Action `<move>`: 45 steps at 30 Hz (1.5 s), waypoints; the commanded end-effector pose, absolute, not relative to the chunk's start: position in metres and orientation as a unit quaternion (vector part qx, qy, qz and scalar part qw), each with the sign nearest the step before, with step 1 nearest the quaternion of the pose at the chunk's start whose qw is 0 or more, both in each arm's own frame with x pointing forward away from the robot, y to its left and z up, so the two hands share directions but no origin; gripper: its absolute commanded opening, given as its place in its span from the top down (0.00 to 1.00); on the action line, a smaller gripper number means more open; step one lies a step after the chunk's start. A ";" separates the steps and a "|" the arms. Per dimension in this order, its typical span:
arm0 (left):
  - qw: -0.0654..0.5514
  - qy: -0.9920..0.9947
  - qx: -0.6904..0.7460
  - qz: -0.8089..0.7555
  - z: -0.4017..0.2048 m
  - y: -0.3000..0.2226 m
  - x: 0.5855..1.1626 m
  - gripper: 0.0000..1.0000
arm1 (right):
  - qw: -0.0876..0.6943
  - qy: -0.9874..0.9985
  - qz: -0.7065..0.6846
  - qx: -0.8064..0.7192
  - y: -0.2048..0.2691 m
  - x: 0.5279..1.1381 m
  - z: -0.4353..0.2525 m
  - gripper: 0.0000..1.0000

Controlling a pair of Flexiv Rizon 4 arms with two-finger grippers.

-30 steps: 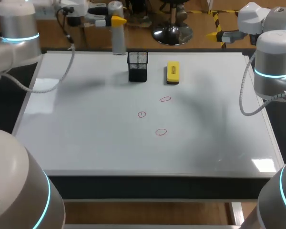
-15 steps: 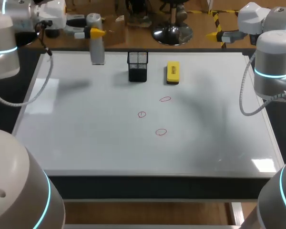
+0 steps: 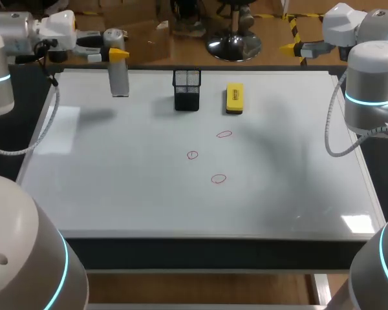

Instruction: Pick up the inspection probe, press it on each red-marked spot on the whiteboard one by one, put down the probe, pick up the eraser, and wipe off all the red marks.

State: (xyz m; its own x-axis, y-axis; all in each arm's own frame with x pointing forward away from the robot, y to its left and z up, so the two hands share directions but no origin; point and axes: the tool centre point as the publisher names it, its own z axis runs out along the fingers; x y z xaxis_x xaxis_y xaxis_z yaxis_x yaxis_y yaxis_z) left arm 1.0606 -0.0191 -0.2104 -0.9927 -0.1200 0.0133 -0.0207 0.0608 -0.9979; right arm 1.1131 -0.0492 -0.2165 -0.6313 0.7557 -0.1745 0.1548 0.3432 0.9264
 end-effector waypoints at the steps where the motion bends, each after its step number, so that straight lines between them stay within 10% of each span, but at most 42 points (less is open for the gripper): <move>1: 0.036 0.726 -0.047 -0.685 -0.211 -0.016 1.060 1.00 | 0.307 0.760 0.488 0.300 -0.049 1.114 -0.216 0.00; 12: 0.036 0.726 -0.047 -0.685 -0.211 -0.016 1.060 1.00 | 0.307 0.760 0.488 0.300 -0.049 1.114 -0.216 0.00; 31: 0.036 0.726 -0.047 -0.685 -0.211 -0.016 1.060 1.00 | -0.039 0.987 0.158 0.005 -0.018 1.146 -0.286 0.00; 45: 0.036 0.726 -0.047 -0.685 -0.211 -0.016 1.060 1.00 | -0.134 0.966 -0.046 -0.217 -0.012 1.161 -0.311 0.00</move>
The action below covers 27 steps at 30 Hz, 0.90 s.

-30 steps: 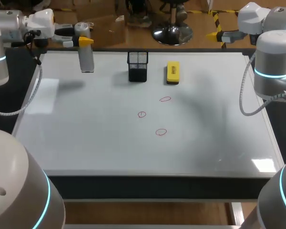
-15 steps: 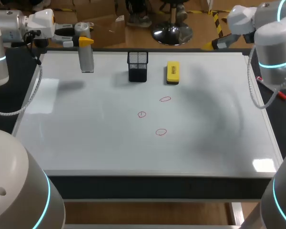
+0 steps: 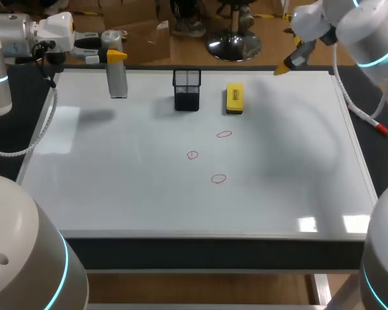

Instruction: Pick up the inspection probe, press it on each red-marked spot on the whiteboard one by one, put down the probe, pick up the eraser, and wipe off all the red marks.

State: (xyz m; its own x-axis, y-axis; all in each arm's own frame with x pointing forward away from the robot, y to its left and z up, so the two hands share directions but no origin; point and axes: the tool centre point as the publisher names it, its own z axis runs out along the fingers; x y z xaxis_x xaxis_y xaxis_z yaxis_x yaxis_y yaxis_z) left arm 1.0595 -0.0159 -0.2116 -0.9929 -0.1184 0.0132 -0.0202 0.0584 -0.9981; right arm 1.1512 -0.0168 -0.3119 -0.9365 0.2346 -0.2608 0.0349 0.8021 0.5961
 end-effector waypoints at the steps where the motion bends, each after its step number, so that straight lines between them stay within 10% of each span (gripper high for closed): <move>1: 0.036 0.726 -0.047 -0.685 -0.211 -0.016 1.060 1.00 | -0.136 0.961 -0.061 -0.233 -0.013 1.162 -0.315 0.00; 27: 0.036 0.726 -0.047 -0.685 -0.211 -0.016 1.060 1.00 | -0.122 0.964 -0.033 -0.236 -0.010 1.170 -0.312 0.00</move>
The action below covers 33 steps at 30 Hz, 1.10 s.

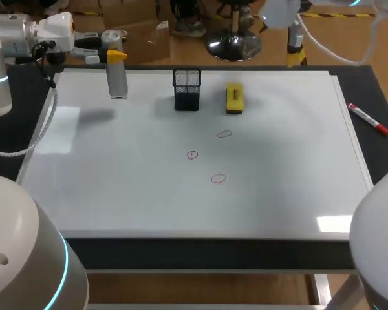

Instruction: Pick up the inspection probe, press it on each red-marked spot on the whiteboard one by one, put down the probe, pick up the eraser, and wipe off all the red marks.

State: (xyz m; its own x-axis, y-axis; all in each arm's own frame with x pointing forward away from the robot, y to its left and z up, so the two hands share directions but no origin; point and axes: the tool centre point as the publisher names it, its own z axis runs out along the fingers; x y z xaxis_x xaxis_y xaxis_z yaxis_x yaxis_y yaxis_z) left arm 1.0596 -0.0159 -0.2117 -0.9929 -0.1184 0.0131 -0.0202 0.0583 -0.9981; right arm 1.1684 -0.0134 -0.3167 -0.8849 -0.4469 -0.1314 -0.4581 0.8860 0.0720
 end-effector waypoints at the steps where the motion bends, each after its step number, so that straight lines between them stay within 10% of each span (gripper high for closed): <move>1: 0.036 0.726 -0.047 -0.685 -0.211 -0.016 1.060 1.00 | -0.122 0.964 -0.033 -0.236 -0.010 1.170 -0.312 0.00; 33: 0.036 0.726 -0.047 -0.685 -0.211 -0.016 1.060 1.00 | -0.002 0.745 0.046 -0.666 0.070 1.125 -0.393 0.00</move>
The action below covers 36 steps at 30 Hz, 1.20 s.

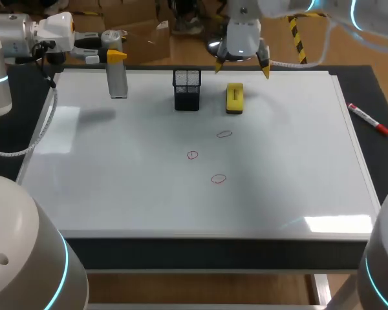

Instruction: Pick up the inspection probe, press it on each red-marked spot on the whiteboard one by one, put down the probe, pick up the eraser, and wipe off all the red marks.

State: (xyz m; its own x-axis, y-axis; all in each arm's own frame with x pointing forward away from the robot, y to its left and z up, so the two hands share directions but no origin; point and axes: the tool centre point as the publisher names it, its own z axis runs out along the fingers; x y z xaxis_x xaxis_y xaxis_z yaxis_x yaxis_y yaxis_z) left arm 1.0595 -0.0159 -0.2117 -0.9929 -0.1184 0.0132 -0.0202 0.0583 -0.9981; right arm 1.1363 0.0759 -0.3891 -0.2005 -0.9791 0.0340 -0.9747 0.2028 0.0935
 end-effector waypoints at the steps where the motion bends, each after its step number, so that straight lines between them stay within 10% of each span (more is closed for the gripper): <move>1: 0.036 0.726 -0.047 -0.685 -0.211 -0.016 1.060 1.00 | 0.002 -0.741 -0.049 0.670 0.071 1.124 -0.394 0.00; 36: 0.036 0.726 -0.047 -0.685 -0.211 -0.016 1.060 1.00 | 0.037 -0.732 -0.053 0.678 0.091 1.091 -0.426 0.00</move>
